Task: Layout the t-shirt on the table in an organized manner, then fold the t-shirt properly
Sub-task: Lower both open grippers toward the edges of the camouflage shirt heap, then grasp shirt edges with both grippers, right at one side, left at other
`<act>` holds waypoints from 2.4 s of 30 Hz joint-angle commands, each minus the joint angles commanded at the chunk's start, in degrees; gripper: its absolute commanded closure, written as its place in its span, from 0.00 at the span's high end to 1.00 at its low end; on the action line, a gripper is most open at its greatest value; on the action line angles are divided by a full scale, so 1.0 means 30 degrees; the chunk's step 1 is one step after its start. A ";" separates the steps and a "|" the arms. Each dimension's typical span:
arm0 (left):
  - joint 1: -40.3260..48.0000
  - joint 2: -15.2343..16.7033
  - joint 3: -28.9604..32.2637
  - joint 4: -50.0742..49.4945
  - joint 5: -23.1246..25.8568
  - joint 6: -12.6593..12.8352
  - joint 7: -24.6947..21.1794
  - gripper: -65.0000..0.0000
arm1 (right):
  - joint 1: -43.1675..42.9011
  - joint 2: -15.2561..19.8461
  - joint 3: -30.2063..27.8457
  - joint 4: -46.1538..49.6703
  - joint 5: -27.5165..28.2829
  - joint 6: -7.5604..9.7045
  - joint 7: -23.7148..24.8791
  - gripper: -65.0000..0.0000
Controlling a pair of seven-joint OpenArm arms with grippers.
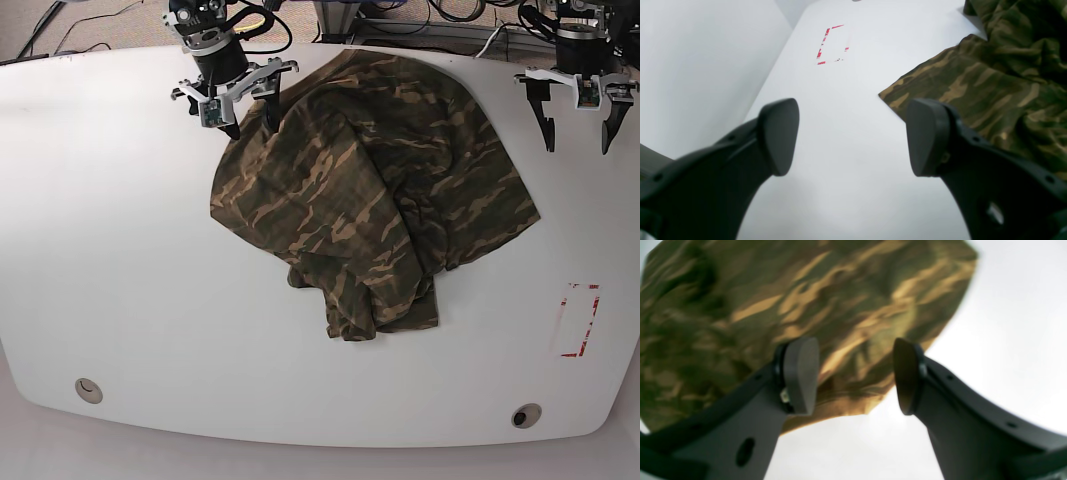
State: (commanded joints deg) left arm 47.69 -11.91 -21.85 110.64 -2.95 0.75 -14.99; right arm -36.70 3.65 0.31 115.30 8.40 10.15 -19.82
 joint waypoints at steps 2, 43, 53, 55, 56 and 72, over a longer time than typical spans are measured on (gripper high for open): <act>0.0000 0.0029 0.0059 0.0000 0.0000 0.0000 0.0000 0.73 | 0.0586 0.0000 0.0410 -0.0147 0.0029 0.0147 -0.0821 0.53; -0.1582 0.0733 -0.0029 -0.0059 0.0059 0.0000 0.1875 0.73 | 0.2139 -0.0410 0.0440 -0.4249 0.0029 0.1319 -0.1670 0.36; -0.2286 0.0733 -0.0029 -0.0059 0.0029 0.0000 0.2022 0.73 | 0.2286 -0.0264 0.0469 -0.3516 -0.0029 0.1319 -0.1670 0.00; -0.2344 0.0703 -0.0029 -0.0059 0.0029 0.0000 0.2051 0.73 | 0.2256 -0.0264 0.0469 -0.2989 -0.0059 0.1319 -0.1700 0.00; -0.2432 0.0703 -0.0029 -0.0059 0.0029 0.0000 0.2051 0.73 | 0.2227 -0.0234 0.0469 -0.2696 -0.0088 0.1319 -0.1700 0.00; -0.3780 0.0703 -0.0059 -0.0059 0.0029 0.0000 0.3516 0.73 | 0.2256 0.1377 0.1495 0.0615 -0.0059 0.1319 -0.3927 0.00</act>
State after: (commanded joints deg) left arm 36.35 -9.80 -22.02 110.46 -2.86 0.75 -4.44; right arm -29.93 7.78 4.79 117.14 8.22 14.11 -31.60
